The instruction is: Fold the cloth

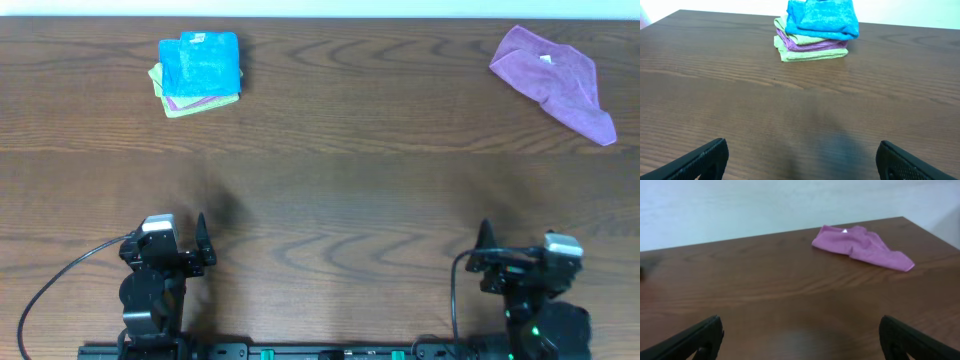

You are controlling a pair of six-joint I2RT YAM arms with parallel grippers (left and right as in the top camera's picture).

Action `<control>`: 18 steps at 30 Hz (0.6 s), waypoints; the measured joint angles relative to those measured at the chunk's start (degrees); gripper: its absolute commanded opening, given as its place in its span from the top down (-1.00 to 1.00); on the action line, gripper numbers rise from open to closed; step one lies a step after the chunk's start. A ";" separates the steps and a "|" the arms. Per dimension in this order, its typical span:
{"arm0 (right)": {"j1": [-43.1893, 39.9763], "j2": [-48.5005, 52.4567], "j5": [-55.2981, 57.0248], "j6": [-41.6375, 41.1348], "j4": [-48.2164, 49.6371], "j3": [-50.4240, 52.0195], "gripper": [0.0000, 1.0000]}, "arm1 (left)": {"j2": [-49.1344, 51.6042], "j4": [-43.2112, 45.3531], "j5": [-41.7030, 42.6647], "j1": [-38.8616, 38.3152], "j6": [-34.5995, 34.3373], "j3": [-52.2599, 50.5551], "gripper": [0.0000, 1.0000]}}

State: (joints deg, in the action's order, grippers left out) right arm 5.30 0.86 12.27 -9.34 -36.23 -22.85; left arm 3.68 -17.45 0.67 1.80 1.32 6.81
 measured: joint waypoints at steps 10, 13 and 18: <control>0.00 -0.02 1.09 0.02 7.02 12.02 -0.98 | 0.00 0.00 0.00 0.00 0.00 0.00 -0.91; -0.02 -0.02 2.14 0.02 7.15 13.14 -0.99 | 0.00 0.00 -0.02 0.00 0.00 0.00 -0.91; -0.52 -0.02 3.21 0.02 7.34 14.45 -0.98 | 0.00 0.00 0.00 0.00 0.00 0.00 -0.91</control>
State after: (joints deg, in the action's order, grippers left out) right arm 4.78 0.84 15.49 -9.32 -28.88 -8.40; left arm 3.68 -17.45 0.67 1.80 1.32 6.81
